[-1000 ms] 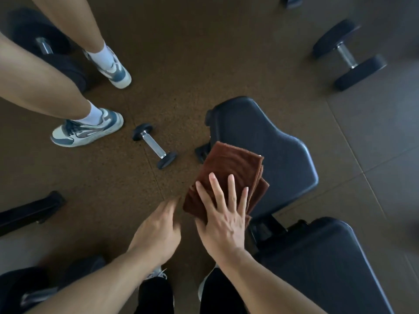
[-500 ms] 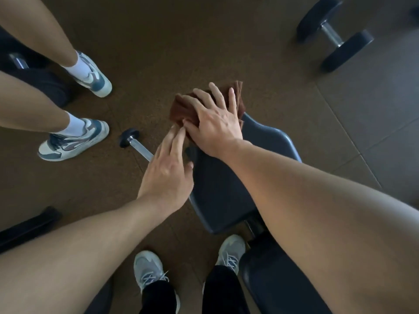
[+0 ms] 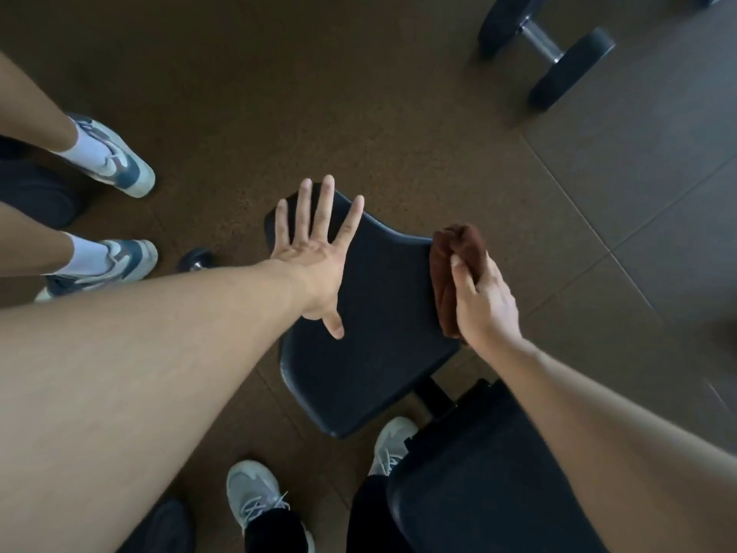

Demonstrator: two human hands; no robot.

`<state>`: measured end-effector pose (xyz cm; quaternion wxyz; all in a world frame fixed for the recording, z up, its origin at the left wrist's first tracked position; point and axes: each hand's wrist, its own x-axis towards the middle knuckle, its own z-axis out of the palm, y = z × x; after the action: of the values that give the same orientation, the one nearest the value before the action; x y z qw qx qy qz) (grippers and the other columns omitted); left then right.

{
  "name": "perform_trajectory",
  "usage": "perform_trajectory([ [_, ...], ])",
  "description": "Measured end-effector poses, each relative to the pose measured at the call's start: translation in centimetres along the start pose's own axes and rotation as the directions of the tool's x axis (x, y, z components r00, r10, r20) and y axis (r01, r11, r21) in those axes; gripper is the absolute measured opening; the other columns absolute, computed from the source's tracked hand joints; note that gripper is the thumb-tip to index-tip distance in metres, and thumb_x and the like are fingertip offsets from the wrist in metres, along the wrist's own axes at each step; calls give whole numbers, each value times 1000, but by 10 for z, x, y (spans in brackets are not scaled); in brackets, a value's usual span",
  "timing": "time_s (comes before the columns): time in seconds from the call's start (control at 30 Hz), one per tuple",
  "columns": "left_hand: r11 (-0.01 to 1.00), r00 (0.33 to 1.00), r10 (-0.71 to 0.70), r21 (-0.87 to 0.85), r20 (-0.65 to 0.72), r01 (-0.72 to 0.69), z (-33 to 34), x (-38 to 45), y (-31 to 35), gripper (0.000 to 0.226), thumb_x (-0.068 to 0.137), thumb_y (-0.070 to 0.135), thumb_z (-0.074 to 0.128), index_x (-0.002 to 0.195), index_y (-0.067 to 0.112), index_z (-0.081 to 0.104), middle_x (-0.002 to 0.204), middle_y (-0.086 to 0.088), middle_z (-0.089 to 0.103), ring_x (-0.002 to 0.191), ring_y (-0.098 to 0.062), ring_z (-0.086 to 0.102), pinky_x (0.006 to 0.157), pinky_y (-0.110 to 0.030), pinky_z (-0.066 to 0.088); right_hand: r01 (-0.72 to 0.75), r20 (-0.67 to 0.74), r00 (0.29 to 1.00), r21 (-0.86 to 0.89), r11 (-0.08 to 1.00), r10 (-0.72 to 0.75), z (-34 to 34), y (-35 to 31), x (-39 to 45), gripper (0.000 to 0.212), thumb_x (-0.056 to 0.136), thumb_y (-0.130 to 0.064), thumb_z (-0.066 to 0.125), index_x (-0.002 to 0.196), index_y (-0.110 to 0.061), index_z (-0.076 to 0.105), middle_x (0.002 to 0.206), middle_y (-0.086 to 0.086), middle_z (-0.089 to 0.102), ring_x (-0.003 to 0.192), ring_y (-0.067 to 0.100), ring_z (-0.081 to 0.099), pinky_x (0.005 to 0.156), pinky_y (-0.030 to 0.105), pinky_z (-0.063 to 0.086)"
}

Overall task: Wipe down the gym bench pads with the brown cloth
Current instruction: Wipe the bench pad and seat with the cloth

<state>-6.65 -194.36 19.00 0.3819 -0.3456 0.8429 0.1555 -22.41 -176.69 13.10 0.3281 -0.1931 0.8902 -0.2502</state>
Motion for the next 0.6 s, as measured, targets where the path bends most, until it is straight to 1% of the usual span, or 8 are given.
perform_trajectory([
  [0.1, 999, 998, -20, -28, 54, 22, -1, 3, 3, 177, 48, 60, 95, 129, 27, -59, 127, -16, -70, 127, -42, -54, 114, -63, -22, -136, -274, 942, 224, 965, 196, 42, 3, -44, 50, 109, -43, 41, 158, -31, 38, 164, -1, 33, 155, 23, 23, 125, 45, 23],
  [0.13, 999, 998, -14, -33, 60, 16, -1, 2, 2, 176, 49, 60, 94, 128, 27, -59, 127, -16, -70, 127, -43, -55, 114, -63, -22, -158, -299, 924, 266, 951, 237, 60, 1, -65, 53, 110, -40, 41, 161, -30, 33, 172, -4, 18, 159, 20, 9, 128, 46, 16],
  [0.2, 999, 998, 1, -32, 67, 1, -3, 2, 1, 175, 50, 61, 94, 129, 27, -59, 127, -16, -70, 127, -43, -55, 115, -64, -20, -146, -294, 935, 189, 971, 198, 98, -1, -108, 56, 109, -38, 42, 162, -38, 25, 175, -8, 1, 161, 20, -6, 129, 53, 14],
  [0.27, 999, 997, 11, -40, 78, -8, -2, -1, 1, 175, 49, 64, 92, 129, 27, -59, 127, -16, -69, 127, -43, -55, 114, -64, -21, -47, -239, 970, 15, 999, 49, 127, 1, -144, 67, 103, -41, 44, 162, -49, 13, 175, 0, 5, 161, 30, -3, 126, 62, 19],
  [0.33, 999, 997, 19, -39, 81, -16, -4, -1, 2, 174, 48, 70, 90, 129, 27, -59, 127, -17, -69, 125, -43, -56, 112, -63, -24, -46, -146, 989, -61, 997, 37, 139, 3, -154, 75, 102, -42, 49, 159, -59, 3, 175, 8, 6, 160, 38, 0, 124, 66, 18],
  [0.47, 999, 995, 2, -43, 96, 3, -8, -2, 4, 175, 48, 68, 91, 129, 29, -59, 128, -16, -69, 123, -42, -58, 110, -61, -26, -53, -102, 994, -83, 995, 44, 113, -11, -124, 71, 101, -49, 38, 154, -66, -6, 175, 3, -2, 158, 23, -24, 126, 56, -12],
  [0.53, 999, 994, -6, -48, 109, 11, -9, -3, 5, 174, 50, 64, 92, 130, 30, -58, 127, -15, -70, 122, -42, -58, 110, -61, -26, -62, -124, 991, -28, 998, 58, 91, -31, -87, 64, 102, -51, 34, 154, -66, -1, 175, -5, 6, 159, 18, -19, 123, 47, -23],
  [0.6, 998, 993, -5, -58, 118, 12, -9, -4, 5, 173, 51, 61, 93, 131, 30, -58, 127, -15, -70, 123, -42, -58, 112, -61, -25, -13, -172, 985, -64, 998, 2, 67, -55, -40, 57, 103, -50, 35, 157, -57, 20, 171, -11, 22, 161, 20, 1, 125, 50, -15],
])
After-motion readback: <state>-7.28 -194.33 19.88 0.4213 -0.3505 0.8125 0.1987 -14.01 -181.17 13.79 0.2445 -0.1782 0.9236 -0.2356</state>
